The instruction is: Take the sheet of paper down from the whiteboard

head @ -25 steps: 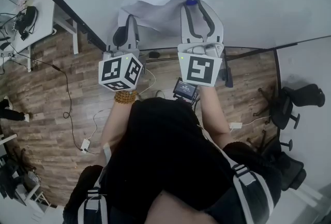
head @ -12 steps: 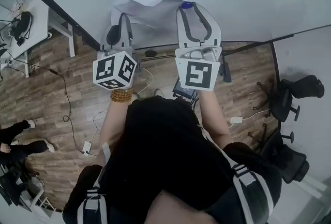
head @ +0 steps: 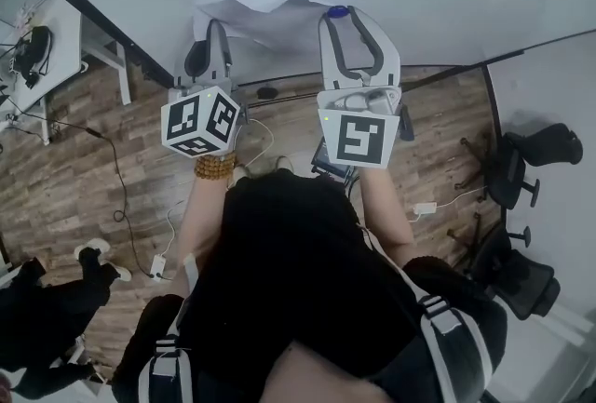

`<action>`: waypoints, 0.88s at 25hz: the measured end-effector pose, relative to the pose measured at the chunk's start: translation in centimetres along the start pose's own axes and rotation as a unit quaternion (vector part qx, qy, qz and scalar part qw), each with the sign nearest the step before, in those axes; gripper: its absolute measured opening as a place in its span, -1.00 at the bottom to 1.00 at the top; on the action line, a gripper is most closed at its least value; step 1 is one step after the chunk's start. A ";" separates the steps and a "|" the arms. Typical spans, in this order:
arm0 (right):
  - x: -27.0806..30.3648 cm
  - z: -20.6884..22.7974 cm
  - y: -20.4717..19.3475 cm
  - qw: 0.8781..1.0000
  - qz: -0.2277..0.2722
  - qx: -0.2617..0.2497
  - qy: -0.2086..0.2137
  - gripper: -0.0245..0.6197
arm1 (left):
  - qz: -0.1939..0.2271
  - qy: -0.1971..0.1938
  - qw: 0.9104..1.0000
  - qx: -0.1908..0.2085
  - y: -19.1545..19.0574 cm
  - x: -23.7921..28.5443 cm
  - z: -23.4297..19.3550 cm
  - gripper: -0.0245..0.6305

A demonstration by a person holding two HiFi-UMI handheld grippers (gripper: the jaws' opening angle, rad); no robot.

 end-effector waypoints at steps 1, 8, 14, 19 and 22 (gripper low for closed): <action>-0.2 0.0 0.1 1.000 0.000 0.000 -0.001 -0.56 | 0.000 -0.001 1.000 0.001 0.1 -0.1 0.0 -0.90; -1.0 0.1 0.2 1.000 0.001 0.007 -0.003 -0.56 | -0.001 -0.006 1.000 0.023 0.1 -0.7 0.8 -0.90; -1.5 0.1 0.3 1.000 0.001 0.015 -0.003 -0.56 | -0.008 -0.005 0.999 0.032 -0.5 -1.2 0.9 -0.90; -1.9 0.4 0.1 1.000 -0.001 0.021 -0.008 -0.56 | -0.013 0.004 0.998 0.068 -0.7 -1.9 0.6 -0.90; -2.1 0.5 0.1 1.000 -0.001 0.020 -0.009 -0.56 | -0.017 0.010 0.996 0.084 -1.0 -2.2 0.5 -0.90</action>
Point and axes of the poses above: the fingertips, and each gripper's own axes: x forward along the fingers, z to its right, y out of its top, the point moved 6 cm from there along -x, backward along the fingers, and after that the axes turned 3 degrees about -y, right-handed, at the moved point
